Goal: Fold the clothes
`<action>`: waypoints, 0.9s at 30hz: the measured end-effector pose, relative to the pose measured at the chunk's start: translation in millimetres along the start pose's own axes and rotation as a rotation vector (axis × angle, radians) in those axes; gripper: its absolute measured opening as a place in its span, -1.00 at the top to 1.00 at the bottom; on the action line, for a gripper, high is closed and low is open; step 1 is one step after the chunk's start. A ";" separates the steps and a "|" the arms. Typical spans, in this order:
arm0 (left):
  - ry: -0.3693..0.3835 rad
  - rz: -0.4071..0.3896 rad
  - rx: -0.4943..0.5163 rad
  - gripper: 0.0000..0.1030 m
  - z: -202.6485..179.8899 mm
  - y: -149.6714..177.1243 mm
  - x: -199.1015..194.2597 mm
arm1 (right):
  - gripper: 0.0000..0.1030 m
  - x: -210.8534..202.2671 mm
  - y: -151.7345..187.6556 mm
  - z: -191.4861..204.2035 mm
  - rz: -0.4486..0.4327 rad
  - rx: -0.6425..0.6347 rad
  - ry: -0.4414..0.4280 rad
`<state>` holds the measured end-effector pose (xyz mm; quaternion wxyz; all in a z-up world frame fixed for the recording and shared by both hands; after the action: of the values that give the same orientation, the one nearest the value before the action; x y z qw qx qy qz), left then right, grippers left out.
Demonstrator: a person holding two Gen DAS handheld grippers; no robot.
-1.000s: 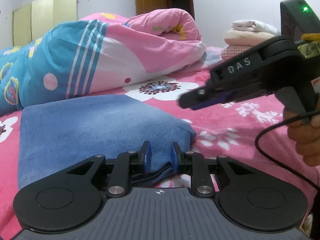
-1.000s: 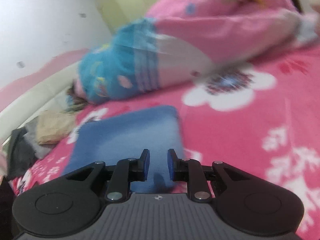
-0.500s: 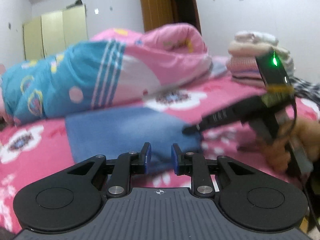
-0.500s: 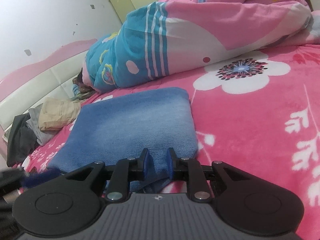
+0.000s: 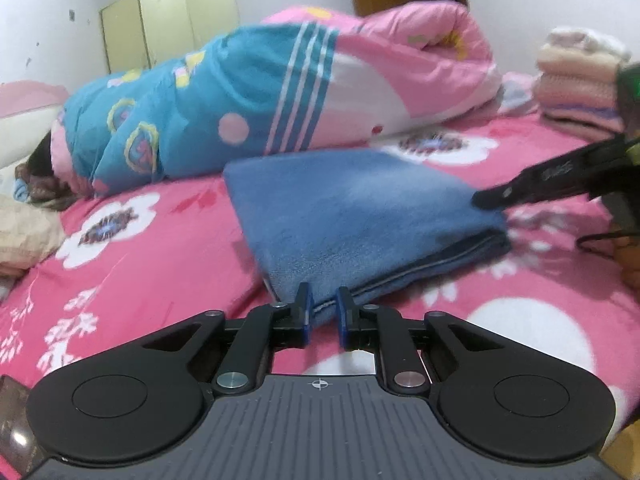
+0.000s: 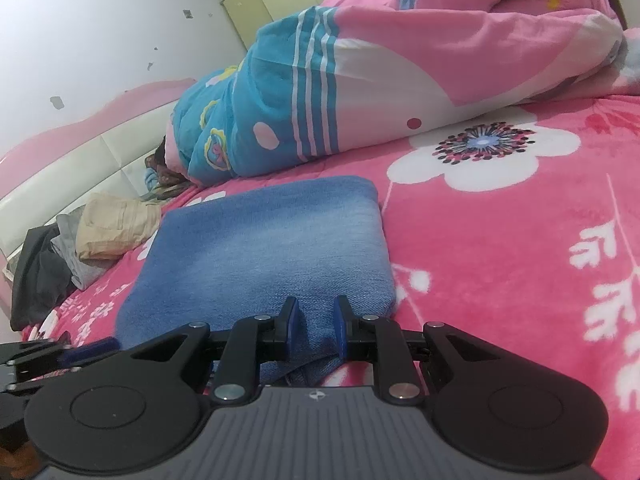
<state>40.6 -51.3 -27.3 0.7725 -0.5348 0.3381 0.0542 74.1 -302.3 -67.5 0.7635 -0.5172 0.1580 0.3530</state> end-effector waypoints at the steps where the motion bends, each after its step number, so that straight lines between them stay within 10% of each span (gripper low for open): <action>1: -0.003 -0.006 0.004 0.73 0.7 0.7 -3.3 | 0.61 -0.1 0.0 -0.2 0.000 0.001 0.000; 22: -0.020 -0.085 -0.236 0.57 39.0 -23.0 11.4 | 0.61 -1.2 1.4 -2.0 -0.006 0.008 -0.009; 27: -0.037 0.010 -0.305 0.57 54.0 -55.3 61.2 | 0.61 -1.0 1.4 0.8 -0.005 0.001 0.003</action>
<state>137.2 -45.1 -8.4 0.6881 -0.6431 0.3145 0.1183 72.4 -301.6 -67.5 0.7644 -0.5177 0.1582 0.3503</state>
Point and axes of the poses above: each gripper's, at about its wrist camera, not at the fingertips, and x roughly the way its jaws point, z to its left, y to its underside, the point moved 4 cm from there along x, roughly the way its jaws point, and after that the axes turned 12 degrees about z, right-handed, at the moved point
